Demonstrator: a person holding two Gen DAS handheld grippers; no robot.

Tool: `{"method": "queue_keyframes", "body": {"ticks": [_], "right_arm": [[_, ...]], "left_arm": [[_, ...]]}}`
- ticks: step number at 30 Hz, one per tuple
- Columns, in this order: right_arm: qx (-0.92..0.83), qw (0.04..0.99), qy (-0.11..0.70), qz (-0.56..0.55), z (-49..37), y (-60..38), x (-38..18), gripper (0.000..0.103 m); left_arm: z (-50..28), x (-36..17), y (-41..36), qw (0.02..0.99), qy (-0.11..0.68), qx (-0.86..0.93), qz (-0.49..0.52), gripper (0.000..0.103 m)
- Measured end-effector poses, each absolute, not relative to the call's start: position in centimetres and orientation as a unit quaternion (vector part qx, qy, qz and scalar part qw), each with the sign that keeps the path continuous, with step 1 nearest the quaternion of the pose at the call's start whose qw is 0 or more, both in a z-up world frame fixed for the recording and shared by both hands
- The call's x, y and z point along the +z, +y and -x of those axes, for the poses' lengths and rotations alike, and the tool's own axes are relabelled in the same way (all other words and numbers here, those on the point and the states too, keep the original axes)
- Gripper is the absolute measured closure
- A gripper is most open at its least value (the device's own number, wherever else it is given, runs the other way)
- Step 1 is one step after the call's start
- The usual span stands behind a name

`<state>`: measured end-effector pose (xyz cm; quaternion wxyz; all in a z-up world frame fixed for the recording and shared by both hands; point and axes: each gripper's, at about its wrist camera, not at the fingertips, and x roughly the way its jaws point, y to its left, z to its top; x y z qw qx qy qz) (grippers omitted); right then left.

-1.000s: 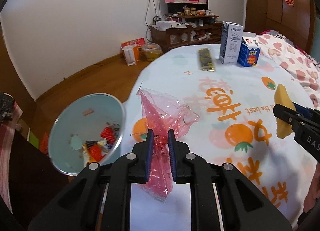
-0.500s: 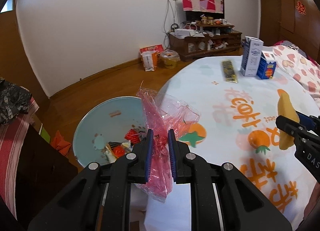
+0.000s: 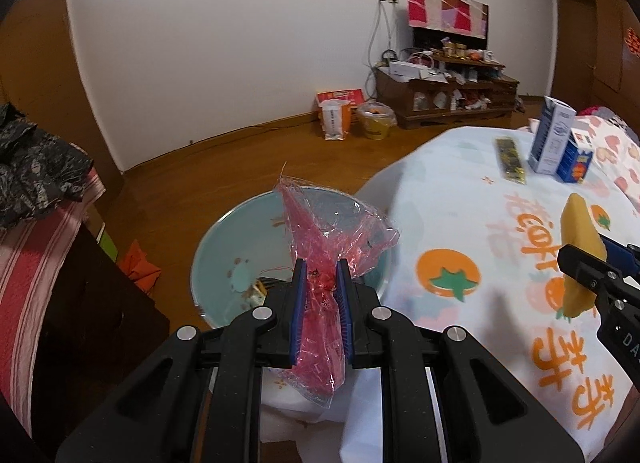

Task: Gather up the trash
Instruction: 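Carry the sponge and pink bag over the blue bin with both tools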

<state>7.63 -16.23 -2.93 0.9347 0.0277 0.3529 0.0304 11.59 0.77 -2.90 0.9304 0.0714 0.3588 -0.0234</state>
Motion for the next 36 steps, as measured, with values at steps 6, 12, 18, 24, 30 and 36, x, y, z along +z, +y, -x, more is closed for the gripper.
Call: {"method": "queue_keyframes", "body": {"ticks": [6,12,18,24,30,36], "right_arm": [[0.049,0.935,0.350,-0.022,-8.6,-14.5,-2.6,0.070],[0.065,0.935,0.349,-0.015,-9.8,-13.1,-2.4,0.070],[0.076,0.934,0.349,-0.011,-10.8,-11.9,-2.5,0.070],[0.085,0.932,0.353,-0.008,-12.0,-10.9,-2.7,0.070],[0.095,0.929,0.357,-0.004,-13.3,-9.7,-3.1,0.071],[0.100,0.926,0.363,-0.004,-14.5,-9.2,-3.7,0.071]], "left_arm": [[-12.2,-3.0,2.3,0.931,0.360,-0.007,-0.065,0.088],[-13.0,-3.3,2.9,0.929,0.365,0.000,-0.061,0.088],[-13.9,-3.6,3.3,0.928,0.368,0.008,-0.056,0.088],[-14.9,-4.1,4.1,0.926,0.374,0.014,-0.048,0.088],[-16.2,-4.8,4.6,0.923,0.382,0.020,-0.044,0.088],[-17.4,-5.5,5.0,0.920,0.389,0.025,-0.035,0.088]]}}
